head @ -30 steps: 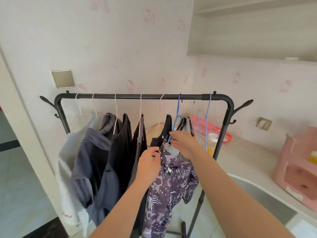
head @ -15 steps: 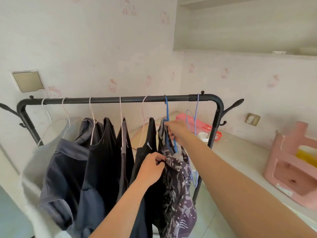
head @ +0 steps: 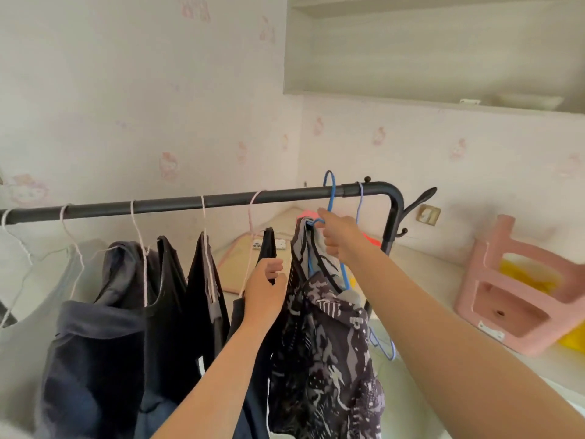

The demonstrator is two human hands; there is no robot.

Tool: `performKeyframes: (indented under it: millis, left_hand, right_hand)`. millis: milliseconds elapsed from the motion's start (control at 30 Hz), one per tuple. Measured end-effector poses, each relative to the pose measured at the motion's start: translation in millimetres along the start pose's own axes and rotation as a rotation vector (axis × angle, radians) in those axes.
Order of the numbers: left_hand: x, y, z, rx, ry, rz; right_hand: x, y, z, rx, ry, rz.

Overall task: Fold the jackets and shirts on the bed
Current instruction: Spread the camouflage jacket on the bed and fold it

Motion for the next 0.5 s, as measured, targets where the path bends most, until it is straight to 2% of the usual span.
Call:
performKeyframes:
  millis: [133,267,500]
  left_hand:
    - [-12,7,-2,-0.041,-0.003,-0.092]
    - [-14,15,-3,-0.088,0.005,-0.177]
    - [-15,22,-2,-0.046,0.044,-0.225]
  right_hand:
    - [22,-15,6,0.083,0.003,0.011]
    - [36,-23,9,0.162,-0.057,0.102]
    - [69,-32,-18,0.246,-0.175,0.230]
Point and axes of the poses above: each hand's wrist, its own x-axis away from the middle knuckle, its own y-axis out of the palm, z = x × y, the point moved 1 cm from there along -x, towards the middle knuckle, and after that the axes turned 10 degrees about x, right-handed, at the moved point
